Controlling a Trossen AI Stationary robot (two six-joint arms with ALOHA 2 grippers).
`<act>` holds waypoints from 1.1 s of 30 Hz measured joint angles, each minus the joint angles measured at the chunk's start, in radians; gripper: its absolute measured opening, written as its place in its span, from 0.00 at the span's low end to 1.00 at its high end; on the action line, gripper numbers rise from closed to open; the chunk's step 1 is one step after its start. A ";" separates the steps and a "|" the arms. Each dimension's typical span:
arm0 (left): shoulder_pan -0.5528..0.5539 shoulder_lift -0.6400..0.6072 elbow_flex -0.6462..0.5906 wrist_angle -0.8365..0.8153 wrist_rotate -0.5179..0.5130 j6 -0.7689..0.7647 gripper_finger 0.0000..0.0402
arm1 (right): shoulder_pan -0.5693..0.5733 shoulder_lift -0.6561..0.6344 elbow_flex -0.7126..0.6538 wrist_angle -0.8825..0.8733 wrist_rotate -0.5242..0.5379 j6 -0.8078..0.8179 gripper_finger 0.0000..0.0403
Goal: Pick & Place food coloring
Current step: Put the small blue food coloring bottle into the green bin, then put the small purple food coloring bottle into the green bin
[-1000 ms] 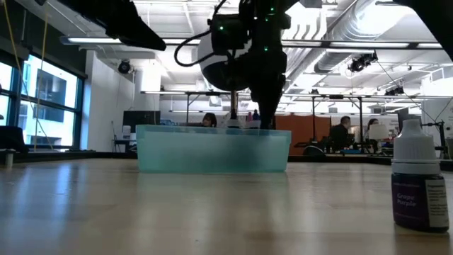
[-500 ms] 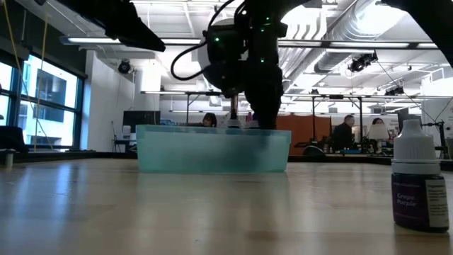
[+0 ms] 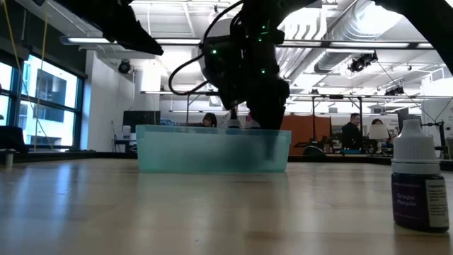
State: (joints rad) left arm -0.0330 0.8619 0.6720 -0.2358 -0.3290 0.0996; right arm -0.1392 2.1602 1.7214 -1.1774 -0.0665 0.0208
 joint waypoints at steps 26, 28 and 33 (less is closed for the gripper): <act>0.000 0.000 0.000 0.000 -0.001 -0.005 0.42 | 0.060 0.006 0.212 -0.199 0.062 0.021 0.29; 0.000 0.000 0.000 0.001 -0.001 -0.007 0.42 | 0.081 0.006 0.268 -0.254 0.061 0.059 0.29; 0.000 0.000 0.000 0.000 -0.001 -0.055 0.42 | 0.188 0.005 0.355 -0.378 0.050 0.117 0.29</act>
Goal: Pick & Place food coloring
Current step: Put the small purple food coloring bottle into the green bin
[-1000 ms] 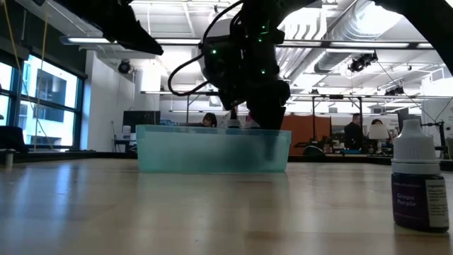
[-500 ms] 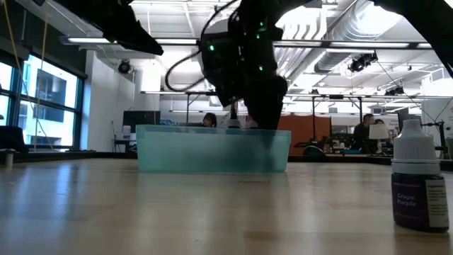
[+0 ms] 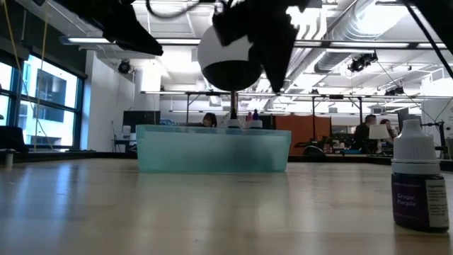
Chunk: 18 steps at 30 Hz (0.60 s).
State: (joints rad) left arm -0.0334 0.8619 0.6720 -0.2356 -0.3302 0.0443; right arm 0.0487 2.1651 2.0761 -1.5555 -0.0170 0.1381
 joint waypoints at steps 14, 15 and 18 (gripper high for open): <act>0.000 0.000 0.000 -0.001 0.012 -0.040 0.42 | 0.405 0.004 0.004 0.314 -0.067 0.258 0.30; 0.000 0.000 0.000 -0.002 0.021 -0.045 0.42 | 0.428 0.007 0.004 0.346 -0.067 0.276 0.30; 0.000 0.000 0.000 -0.003 0.043 -0.054 0.42 | 0.489 0.029 0.004 0.375 -0.056 0.309 0.29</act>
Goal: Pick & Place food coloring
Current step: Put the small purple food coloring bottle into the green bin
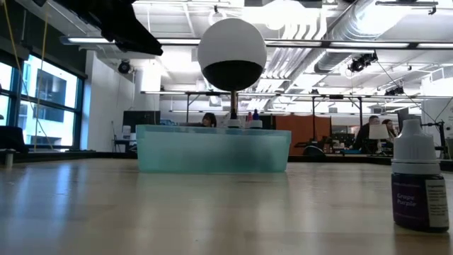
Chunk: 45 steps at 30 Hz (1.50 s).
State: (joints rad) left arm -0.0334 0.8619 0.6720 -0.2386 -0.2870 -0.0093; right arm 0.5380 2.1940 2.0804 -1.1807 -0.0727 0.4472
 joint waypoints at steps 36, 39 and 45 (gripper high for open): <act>0.000 0.000 0.000 -0.012 0.012 -0.052 0.42 | 0.043 0.185 -0.002 -0.075 0.069 0.072 0.29; 0.000 0.000 0.000 -0.018 0.012 -0.052 0.42 | 0.039 0.193 -0.002 -0.073 0.068 0.071 0.29; 0.000 0.000 0.000 -0.037 0.012 -0.052 0.42 | 0.029 0.193 -0.002 -0.072 0.022 0.079 0.23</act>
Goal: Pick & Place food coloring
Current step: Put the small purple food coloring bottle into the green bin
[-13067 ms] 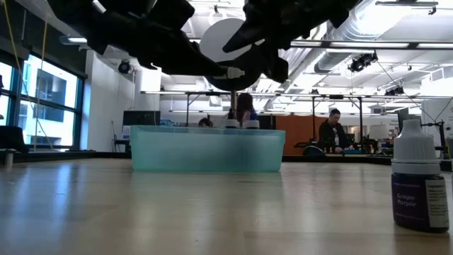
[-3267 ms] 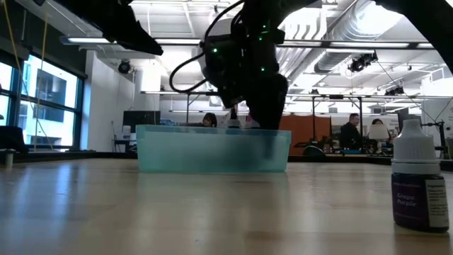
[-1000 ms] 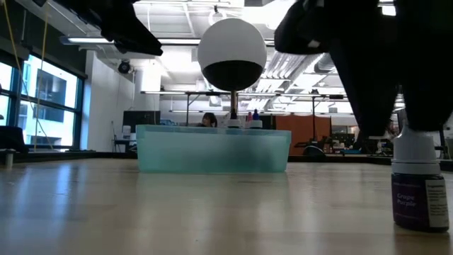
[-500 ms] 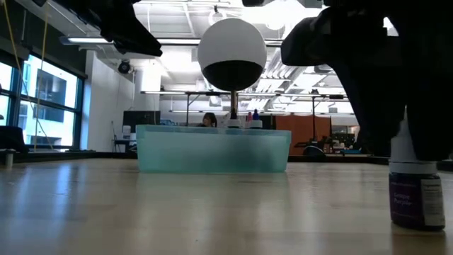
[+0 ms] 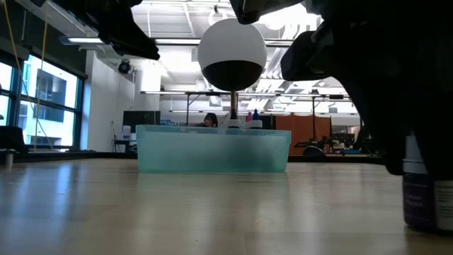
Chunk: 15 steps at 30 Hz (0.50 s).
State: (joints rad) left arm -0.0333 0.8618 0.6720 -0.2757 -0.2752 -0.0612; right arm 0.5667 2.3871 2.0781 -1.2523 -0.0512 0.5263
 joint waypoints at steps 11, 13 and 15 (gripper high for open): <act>0.000 0.000 0.000 -0.016 -0.005 0.003 0.42 | -0.050 -0.003 0.001 -0.010 0.005 -0.053 0.13; 0.000 0.000 0.000 -0.021 -0.005 0.003 0.42 | -0.068 -0.003 0.001 -0.033 0.013 -0.070 0.16; 0.000 -0.002 0.000 -0.048 -0.006 0.003 0.42 | -0.095 -0.009 0.002 -0.083 0.012 -0.087 0.18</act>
State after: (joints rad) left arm -0.0333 0.8601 0.6720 -0.3242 -0.2808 -0.0582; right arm 0.4717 2.3781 2.0800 -1.3354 -0.0388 0.4395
